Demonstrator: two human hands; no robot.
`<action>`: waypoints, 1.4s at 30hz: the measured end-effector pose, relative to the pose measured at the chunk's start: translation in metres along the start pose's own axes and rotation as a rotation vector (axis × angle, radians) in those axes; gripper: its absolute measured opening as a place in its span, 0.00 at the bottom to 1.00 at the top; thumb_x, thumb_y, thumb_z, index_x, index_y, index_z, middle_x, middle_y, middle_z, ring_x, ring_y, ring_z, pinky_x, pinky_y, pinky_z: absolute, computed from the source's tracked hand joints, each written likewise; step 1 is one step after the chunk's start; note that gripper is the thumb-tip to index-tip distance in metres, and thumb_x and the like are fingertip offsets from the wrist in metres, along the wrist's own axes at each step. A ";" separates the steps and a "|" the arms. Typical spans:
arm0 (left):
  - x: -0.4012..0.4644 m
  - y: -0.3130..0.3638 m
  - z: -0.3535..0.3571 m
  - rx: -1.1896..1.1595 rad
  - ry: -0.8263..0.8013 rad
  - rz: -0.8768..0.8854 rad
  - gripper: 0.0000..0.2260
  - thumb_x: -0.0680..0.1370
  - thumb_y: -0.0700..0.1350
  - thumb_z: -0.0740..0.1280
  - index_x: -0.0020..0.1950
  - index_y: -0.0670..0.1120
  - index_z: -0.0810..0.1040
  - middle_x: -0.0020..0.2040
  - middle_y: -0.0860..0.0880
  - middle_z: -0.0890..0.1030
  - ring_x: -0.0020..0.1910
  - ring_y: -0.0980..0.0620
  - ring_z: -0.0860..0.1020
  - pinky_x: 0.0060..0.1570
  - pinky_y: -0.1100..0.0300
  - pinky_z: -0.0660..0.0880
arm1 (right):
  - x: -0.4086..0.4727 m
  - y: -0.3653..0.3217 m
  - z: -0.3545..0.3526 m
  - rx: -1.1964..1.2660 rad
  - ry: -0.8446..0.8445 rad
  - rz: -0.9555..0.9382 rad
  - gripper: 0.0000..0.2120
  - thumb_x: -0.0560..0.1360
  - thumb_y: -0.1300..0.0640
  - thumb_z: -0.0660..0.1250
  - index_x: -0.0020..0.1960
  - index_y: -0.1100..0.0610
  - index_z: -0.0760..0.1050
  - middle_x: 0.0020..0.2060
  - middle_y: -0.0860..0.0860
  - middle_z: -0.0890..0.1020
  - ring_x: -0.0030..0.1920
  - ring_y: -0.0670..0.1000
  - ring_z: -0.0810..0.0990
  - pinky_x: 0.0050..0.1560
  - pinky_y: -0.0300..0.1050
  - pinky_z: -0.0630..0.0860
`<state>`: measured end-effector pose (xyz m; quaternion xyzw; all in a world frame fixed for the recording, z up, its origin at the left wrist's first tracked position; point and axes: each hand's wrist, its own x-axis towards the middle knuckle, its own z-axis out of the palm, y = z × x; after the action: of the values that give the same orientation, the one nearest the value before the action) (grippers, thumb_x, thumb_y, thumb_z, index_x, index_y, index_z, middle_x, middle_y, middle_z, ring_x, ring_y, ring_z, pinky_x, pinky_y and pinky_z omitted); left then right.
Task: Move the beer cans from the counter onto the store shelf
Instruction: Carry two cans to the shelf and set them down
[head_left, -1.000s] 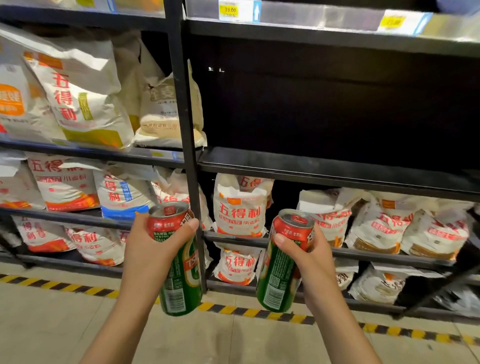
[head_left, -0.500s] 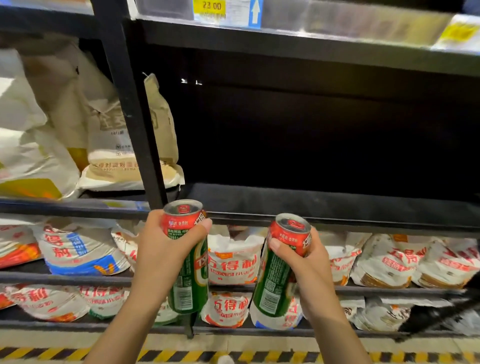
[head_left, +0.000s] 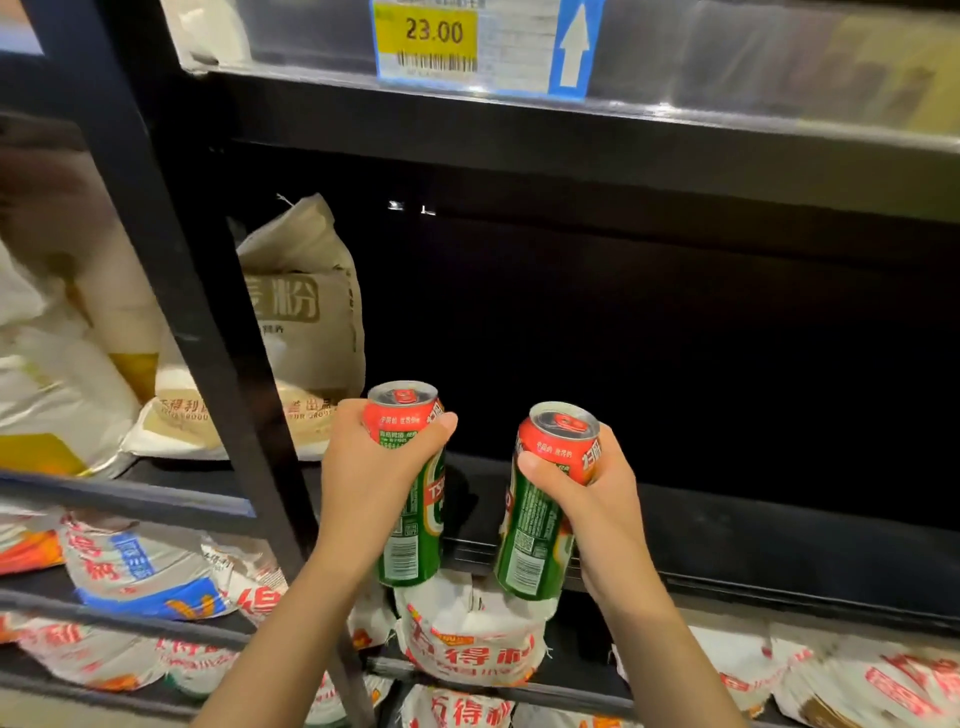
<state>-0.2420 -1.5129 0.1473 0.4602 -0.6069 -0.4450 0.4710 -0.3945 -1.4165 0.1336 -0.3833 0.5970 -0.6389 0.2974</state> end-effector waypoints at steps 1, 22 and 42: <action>0.007 -0.001 0.004 0.001 0.015 0.004 0.21 0.67 0.54 0.76 0.53 0.47 0.72 0.43 0.54 0.78 0.41 0.61 0.79 0.32 0.72 0.71 | 0.007 0.001 0.002 0.003 0.000 -0.002 0.28 0.60 0.45 0.75 0.58 0.47 0.73 0.50 0.47 0.82 0.51 0.48 0.82 0.51 0.49 0.80; 0.095 -0.046 0.039 0.006 0.156 0.064 0.26 0.62 0.51 0.79 0.54 0.44 0.72 0.40 0.52 0.80 0.39 0.58 0.79 0.38 0.64 0.74 | 0.099 0.043 0.050 0.053 0.187 -0.035 0.28 0.58 0.57 0.78 0.53 0.44 0.70 0.50 0.52 0.81 0.50 0.52 0.82 0.53 0.53 0.79; 0.115 -0.076 0.044 -0.058 0.124 0.156 0.28 0.61 0.50 0.78 0.56 0.52 0.69 0.48 0.54 0.79 0.50 0.52 0.79 0.48 0.65 0.74 | 0.127 0.063 0.067 0.016 0.146 -0.100 0.32 0.64 0.68 0.77 0.62 0.53 0.68 0.55 0.50 0.79 0.54 0.44 0.79 0.56 0.43 0.77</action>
<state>-0.2903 -1.6347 0.0853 0.4245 -0.5972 -0.3952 0.5540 -0.4099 -1.5656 0.0883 -0.3627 0.5919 -0.6840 0.2240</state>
